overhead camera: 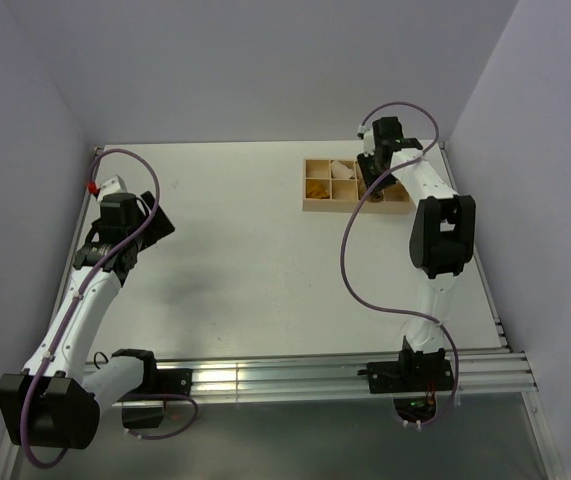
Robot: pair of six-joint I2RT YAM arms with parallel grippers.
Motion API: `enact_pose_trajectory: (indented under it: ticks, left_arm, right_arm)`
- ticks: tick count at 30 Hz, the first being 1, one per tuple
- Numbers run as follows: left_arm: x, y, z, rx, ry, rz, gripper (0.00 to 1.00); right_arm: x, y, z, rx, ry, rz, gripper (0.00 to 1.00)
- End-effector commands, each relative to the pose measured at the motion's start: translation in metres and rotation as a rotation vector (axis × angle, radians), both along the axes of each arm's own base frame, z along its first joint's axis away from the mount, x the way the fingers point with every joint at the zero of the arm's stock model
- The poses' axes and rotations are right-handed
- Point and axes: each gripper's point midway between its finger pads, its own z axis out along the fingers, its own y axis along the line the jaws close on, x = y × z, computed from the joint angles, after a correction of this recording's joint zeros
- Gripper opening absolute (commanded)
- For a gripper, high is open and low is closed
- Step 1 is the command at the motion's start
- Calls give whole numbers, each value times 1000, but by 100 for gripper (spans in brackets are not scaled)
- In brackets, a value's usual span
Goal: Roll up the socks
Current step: Place the sock in the storage box.
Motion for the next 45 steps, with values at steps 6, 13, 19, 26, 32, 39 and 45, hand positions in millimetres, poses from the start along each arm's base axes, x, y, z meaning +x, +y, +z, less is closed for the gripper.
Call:
enact_pose_trajectory:
  ticks: [6,13,19,26,32,39,45]
  left_arm:
    - [3,-4,13,3,-56,-32,97]
    - [2,-3,13,5,-57,-32,97]
    - [2,-3,13,6,-57,-31,97]
    - [3,-4,12,5,-57,-35,97]
    - [3,-5,13,3,-60,-38,97]
    - [2,-4,13,3,-61,-38,97]
    - [2,-4,14,3,-64,-37,97]
  right_arm:
    - [-8,-3,8,-11,-4,-16,8]
    - [-5,-6,-21,-48,42,49,0]
    - [-16,-7,-53,-63,137,72,0]
    - [-28,-4,-78,-44,228,80,0]
    - [-34,0,-80,-14,283,97,7]
    - [-27,16,-47,75,193,106,20]
    - [-8,24,5,119,25,100,27]
